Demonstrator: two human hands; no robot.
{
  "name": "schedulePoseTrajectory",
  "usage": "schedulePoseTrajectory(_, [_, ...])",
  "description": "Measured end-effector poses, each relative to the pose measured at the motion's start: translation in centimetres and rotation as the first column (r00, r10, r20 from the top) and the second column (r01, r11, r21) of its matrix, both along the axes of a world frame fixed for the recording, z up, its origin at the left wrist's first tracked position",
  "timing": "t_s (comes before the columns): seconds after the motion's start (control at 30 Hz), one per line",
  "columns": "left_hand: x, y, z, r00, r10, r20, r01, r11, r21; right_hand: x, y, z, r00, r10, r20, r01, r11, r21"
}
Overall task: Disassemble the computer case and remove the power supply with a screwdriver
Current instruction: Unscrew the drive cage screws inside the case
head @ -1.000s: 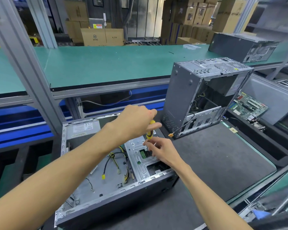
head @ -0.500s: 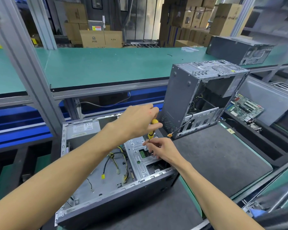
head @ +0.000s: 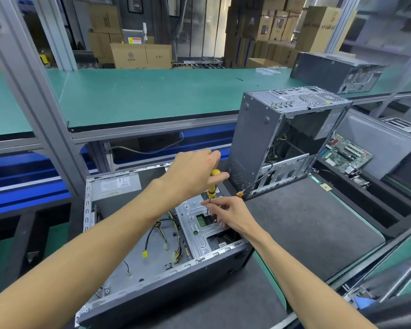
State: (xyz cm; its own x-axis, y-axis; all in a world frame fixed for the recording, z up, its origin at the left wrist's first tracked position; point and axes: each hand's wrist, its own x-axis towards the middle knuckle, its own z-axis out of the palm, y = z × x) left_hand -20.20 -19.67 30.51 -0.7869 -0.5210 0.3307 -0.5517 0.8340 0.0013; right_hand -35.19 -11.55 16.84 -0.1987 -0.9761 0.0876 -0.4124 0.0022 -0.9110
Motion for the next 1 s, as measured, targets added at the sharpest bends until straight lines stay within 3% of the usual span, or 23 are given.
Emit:
schedulePoseTrajectory(0.1, [0.4, -0.1, 0.7, 0.976, -0.201, -0.090, 0.217, 0.946, 0.243, -0.2, -0.1, -0.1, 1.000, -0.001, -0.004, 0.001, 1.000, -0.004])
schedulePoseTrajectory(0.17, [0.5, -0.2, 1.3, 0.961, -0.258, -0.099, 0.277, 0.901, 0.335, -0.2, -0.1, -0.2, 1.000, -0.003, -0.018, 0.003, 1.000, -0.004])
schedulePoseTrajectory(0.3, [0.4, -0.4, 1.7, 0.984, -0.175, -0.033, 0.177, 0.944, 0.279, -0.1, -0.1, -0.3, 1.000, -0.005, -0.008, 0.004, 1.000, -0.016])
schedulePoseTrajectory(0.5, [0.0, -0.6, 1.2, 0.999, 0.028, 0.042, -0.031, 0.997, 0.069, 0.0, -0.2, 0.0, 0.998, -0.027, 0.064, 0.030, 0.999, -0.036])
schedulePoseTrajectory(0.6, [0.2, -0.6, 1.0, 0.999, -0.028, -0.023, 0.031, 0.989, 0.145, -0.1, -0.2, -0.1, 0.998, -0.022, 0.065, 0.025, 0.999, -0.039])
schedulePoseTrajectory(0.7, [0.5, -0.3, 1.3, 0.975, -0.198, -0.104, 0.221, 0.929, 0.297, -0.2, -0.2, -0.2, 0.997, -0.029, 0.065, 0.033, 0.998, -0.048])
schedulePoseTrajectory(0.77, [0.5, -0.3, 1.6, 0.969, -0.230, -0.085, 0.245, 0.914, 0.322, -0.2, -0.3, -0.3, 0.998, -0.026, 0.052, 0.028, 0.998, -0.052])
schedulePoseTrajectory(1.0, [-0.4, -0.2, 1.2, 0.996, -0.083, 0.016, 0.081, 0.992, 0.099, 0.0, -0.2, 0.0, 0.998, -0.030, 0.056, 0.033, 0.998, -0.050])
